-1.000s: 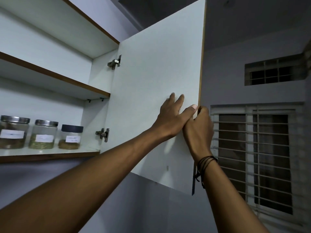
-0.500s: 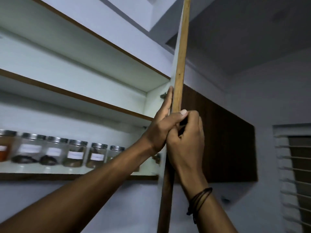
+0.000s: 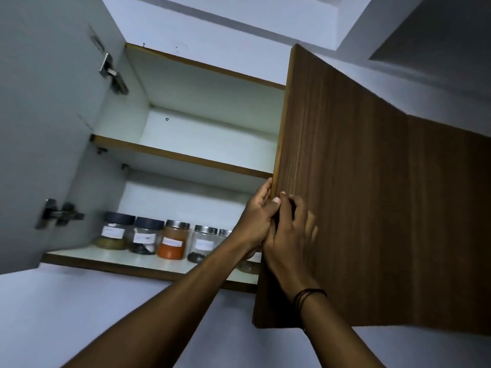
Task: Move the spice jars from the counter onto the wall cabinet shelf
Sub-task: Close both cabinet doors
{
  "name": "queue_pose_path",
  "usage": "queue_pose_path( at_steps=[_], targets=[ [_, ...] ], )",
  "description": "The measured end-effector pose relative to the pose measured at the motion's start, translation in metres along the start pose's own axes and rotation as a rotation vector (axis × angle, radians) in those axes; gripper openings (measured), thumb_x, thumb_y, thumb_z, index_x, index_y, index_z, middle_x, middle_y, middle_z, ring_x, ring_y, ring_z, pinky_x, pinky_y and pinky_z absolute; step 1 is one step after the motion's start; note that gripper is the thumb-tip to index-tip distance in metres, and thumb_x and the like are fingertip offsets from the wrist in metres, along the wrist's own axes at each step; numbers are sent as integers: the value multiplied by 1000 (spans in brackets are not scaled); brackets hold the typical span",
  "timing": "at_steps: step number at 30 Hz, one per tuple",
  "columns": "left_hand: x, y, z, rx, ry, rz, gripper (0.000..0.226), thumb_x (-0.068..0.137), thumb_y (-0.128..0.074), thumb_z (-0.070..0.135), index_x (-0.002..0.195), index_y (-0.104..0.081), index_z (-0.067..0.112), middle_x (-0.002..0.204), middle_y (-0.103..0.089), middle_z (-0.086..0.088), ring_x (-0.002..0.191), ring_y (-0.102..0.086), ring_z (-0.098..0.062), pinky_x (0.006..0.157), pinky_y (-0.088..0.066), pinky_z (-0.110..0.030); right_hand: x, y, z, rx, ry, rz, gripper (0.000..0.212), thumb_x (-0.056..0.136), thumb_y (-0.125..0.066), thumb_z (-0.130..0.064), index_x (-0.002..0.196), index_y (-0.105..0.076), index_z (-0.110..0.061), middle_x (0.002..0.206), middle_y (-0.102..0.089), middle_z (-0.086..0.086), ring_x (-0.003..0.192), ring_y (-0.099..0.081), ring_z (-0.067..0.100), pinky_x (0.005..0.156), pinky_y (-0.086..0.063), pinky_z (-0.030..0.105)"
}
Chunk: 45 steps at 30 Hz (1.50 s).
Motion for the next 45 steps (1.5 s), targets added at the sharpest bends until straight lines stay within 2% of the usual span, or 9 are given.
queue_pose_path(
  at_steps=[5, 9, 15, 22, 25, 28, 32, 42, 45],
  targets=[
    [12, 30, -25, 200, 44, 65, 57, 102, -46, 7, 155, -33, 24, 129, -59, 17, 119, -59, 1, 101, -49, -19, -8, -54, 5, -115, 56, -137, 63, 81, -65, -15, 141, -50, -8, 144, -50, 18, 122, -54, 37, 94, -46, 49],
    [22, 39, -40, 283, 38, 104, 49, 104, -44, 8, 150, -41, 25, 116, -63, 24, 110, -64, 1, 91, -53, -13, -7, -81, 14, -126, 108, -195, 66, 76, -71, -15, 138, -53, -4, 141, -54, 20, 119, -58, 38, 93, -49, 48],
    [34, 50, -60, 378, 20, 158, 46, 105, -43, 8, 149, -45, 23, 133, -63, 2, 118, -63, -15, 106, -51, -34, -8, -103, 23, -147, 148, -228, 67, 77, -73, -15, 139, -51, -2, 142, -53, 22, 123, -56, 40, 98, -48, 50],
    [36, 53, -66, 453, -33, 200, 45, 104, -45, 11, 148, -46, 21, 134, -62, 3, 117, -62, -11, 102, -51, -26, -9, -108, 25, -149, 152, -197, 74, 70, -80, -15, 137, -53, 2, 139, -54, 24, 120, -58, 42, 95, -49, 51],
    [28, 53, -61, 504, -42, 201, 38, 104, -47, 13, 141, -53, 20, 124, -63, 9, 106, -60, -2, 92, -51, -15, -9, -107, 23, -159, 127, -228, 71, 79, -73, -21, 142, -47, -2, 146, -47, 22, 128, -51, 40, 103, -43, 50],
    [18, 58, -52, 560, -53, 236, 34, 102, -49, 10, 133, -60, 17, 120, -66, 6, 108, -61, -5, 89, -49, -14, -9, -104, 14, -135, 91, -271, 72, 84, -69, -33, 146, -42, -10, 152, -40, 15, 136, -41, 36, 109, -36, 47],
    [-2, 83, -20, 682, -89, 309, 35, 102, -48, 11, 135, -61, 16, 132, -65, -1, 109, -58, -4, 82, -43, -3, -11, -97, -26, 31, 104, -274, 65, 86, -65, -30, 145, -43, -13, 151, -41, 11, 136, -39, 31, 109, -33, 43],
    [-81, 180, 128, 1034, -262, 457, 33, 98, -52, 12, 126, -68, 18, 109, -68, 18, 95, -61, 17, 82, -45, 0, -12, -71, -199, 528, 197, -240, 67, 84, -66, -20, 145, -42, -9, 149, -42, 10, 130, -41, 29, 104, -39, 37],
    [-106, 205, 182, 1211, -283, 516, 33, 96, -53, 11, 125, -68, 17, 113, -69, 11, 97, -64, 4, 87, -49, -11, -10, -60, -259, 645, 224, -257, 67, 86, -64, -20, 147, -38, -9, 152, -38, 10, 135, -37, 29, 110, -36, 37]
  ],
)
Point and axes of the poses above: each hand's wrist, its own x-axis towards the middle knuckle, its own y-axis out of the back of the hand, z = x × y, the point moved 4 cm from there along x, towards the middle knuckle
